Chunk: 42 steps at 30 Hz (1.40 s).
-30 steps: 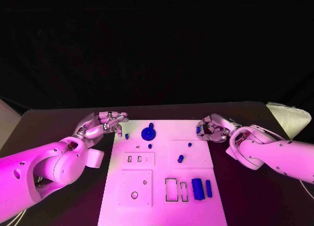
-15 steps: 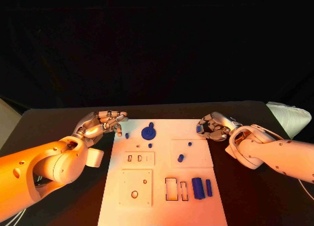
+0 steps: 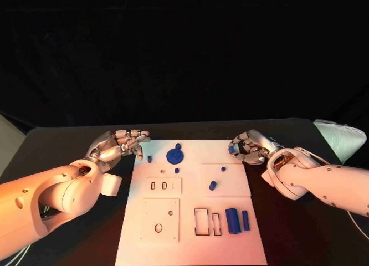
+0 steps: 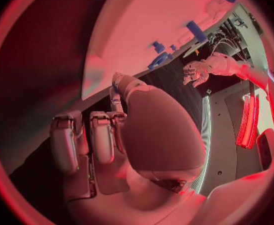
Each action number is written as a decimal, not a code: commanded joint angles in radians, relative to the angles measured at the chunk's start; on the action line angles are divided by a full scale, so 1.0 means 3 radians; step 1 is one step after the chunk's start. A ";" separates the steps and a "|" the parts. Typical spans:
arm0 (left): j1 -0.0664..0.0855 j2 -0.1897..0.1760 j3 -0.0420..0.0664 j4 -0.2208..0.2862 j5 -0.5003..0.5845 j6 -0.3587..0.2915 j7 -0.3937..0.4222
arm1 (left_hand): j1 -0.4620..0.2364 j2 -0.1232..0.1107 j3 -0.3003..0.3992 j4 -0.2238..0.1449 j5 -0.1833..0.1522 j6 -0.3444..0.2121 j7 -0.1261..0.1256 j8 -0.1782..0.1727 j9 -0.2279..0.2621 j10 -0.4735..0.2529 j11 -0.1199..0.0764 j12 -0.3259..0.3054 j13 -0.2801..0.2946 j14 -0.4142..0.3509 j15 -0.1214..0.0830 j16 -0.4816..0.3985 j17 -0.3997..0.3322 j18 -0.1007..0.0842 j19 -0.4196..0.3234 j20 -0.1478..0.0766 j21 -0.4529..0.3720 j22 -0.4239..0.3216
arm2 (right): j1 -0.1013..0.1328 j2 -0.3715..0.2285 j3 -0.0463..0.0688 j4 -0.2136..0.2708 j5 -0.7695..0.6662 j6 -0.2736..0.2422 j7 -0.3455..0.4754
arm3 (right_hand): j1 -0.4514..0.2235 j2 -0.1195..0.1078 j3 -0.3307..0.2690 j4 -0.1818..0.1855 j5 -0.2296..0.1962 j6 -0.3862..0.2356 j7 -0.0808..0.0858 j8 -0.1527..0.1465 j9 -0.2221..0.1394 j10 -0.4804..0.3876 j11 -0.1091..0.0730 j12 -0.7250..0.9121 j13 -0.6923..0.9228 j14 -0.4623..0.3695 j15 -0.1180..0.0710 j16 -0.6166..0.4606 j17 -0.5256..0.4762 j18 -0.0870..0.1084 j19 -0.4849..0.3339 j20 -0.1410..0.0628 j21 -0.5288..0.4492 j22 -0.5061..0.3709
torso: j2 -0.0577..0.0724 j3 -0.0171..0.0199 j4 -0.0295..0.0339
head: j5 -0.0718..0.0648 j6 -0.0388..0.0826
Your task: Assemble the parts on the task board
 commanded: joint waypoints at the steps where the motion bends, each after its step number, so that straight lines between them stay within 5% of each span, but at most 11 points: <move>1: 0.0004 0.0006 0.0002 0.0002 -0.0007 0.0061 0.0010 | -0.0036 0.0006 0.0020 0.0007 0.0010 -0.0030 -0.0001 -0.0015 0.0003 -0.0018 -0.0004 0.0006 -0.0004 -0.0026 0.0004 0.0016 -0.0003 0.0050 -0.0016 0.0004 0.0015 0.0004 | 0.0006 -0.0023 0.0001 0.0119 0.0160 -0.0085 -0.0129 | -0.0081 -0.0012 0.0021 0.0001 0.0016 -0.0001 -0.0020 0.0180 0.0090 0.0259 -0.0029 0.0009 0.0783 0.0327 -0.0022 0.0014 0.0766 -0.0048 0.0354 -0.0026 0.0015 0.0878 | -0.0010 -0.0003 -0.0017 | 0.0015 0.0006; 14: 0.0005 0.0036 0.0001 -0.0055 -0.0003 0.0005 0.0024 | -0.0065 0.0010 0.0035 0.0010 0.0010 -0.0024 -0.0001 -0.0013 0.0008 -0.0015 -0.0004 0.0013 -0.0002 -0.0030 0.0006 0.0034 -0.0012 0.0051 -0.0027 0.0007 0.0032 0.0011 | 0.0092 0.0113 0.0001 0.0638 -0.0088 -0.0231 -0.0662 | -0.0179 -0.0028 0.0071 -0.0017 0.0055 -0.0029 -0.0028 0.0236 0.0108 0.0262 -0.0038 0.0011 0.0787 0.0326 -0.0025 0.0011 0.0758 -0.0048 0.0354 -0.0028 0.0015 0.0878 | -0.0071 -0.0033 -0.0040 | 0.0057 -0.0029; 21: 0.0005 0.0077 0.0001 -0.0102 -0.0002 0.0005 0.0010 | -0.0081 0.0017 0.0038 0.0017 0.0010 -0.0016 -0.0003 -0.0009 0.0011 -0.0009 -0.0005 0.0018 -0.0001 -0.0027 0.0006 0.0041 -0.0014 0.0051 -0.0029 0.0007 0.0038 0.0014 | 0.0080 0.0401 -0.0011 0.0677 -0.0199 -0.0226 -0.0938 | -0.0242 -0.0025 0.0085 -0.0005 0.0042 -0.0036 -0.0033 0.0263 0.0116 0.0268 -0.0040 0.0017 0.0794 0.0325 -0.0025 0.0009 0.0754 -0.0048 0.0354 -0.0028 0.0015 0.0878 | -0.0119 -0.0070 -0.0054 | 0.0081 -0.0057; 29: 0.0006 0.0145 0.0000 -0.0144 -0.0019 0.0012 -0.0015 | -0.0084 0.0018 0.0040 0.0018 0.0010 -0.0013 -0.0005 -0.0007 0.0013 -0.0007 -0.0006 0.0020 0.0000 -0.0026 0.0005 0.0043 -0.0015 0.0051 -0.0029 0.0007 0.0039 0.0014 | 0.0004 0.0685 -0.0018 0.0685 -0.0380 -0.0206 -0.1208 | -0.0271 -0.0021 0.0092 0.0001 0.0041 -0.0045 -0.0036 0.0274 0.0119 0.0274 -0.0043 0.0023 0.0799 0.0326 -0.0026 0.0011 0.0758 -0.0048 0.0354 -0.0029 0.0015 0.0878 | -0.0167 -0.0118 -0.0060 | 0.0176 -0.0157; 42: 0.0008 0.0248 0.0000 -0.0197 -0.0257 -0.0042 -0.0034 | -0.0091 0.0016 0.0041 0.0019 0.0010 -0.0002 -0.0007 -0.0001 0.0016 0.0000 -0.0009 0.0025 0.0001 -0.0026 0.0004 0.0048 -0.0017 0.0052 -0.0031 0.0007 0.0044 0.0016 | -0.0234 0.1060 -0.0026 0.0560 -0.0938 -0.0157 -0.1327 | -0.0293 -0.0025 0.0103 -0.0002 0.0062 -0.0059 -0.0037 0.0281 0.0120 0.0263 -0.0045 0.0011 0.0788 0.0322 -0.0028 0.0004 0.0740 -0.0048 0.0354 -0.0030 0.0015 0.0878 | -0.0220 -0.0175 -0.0065 | 0.0238 -0.0190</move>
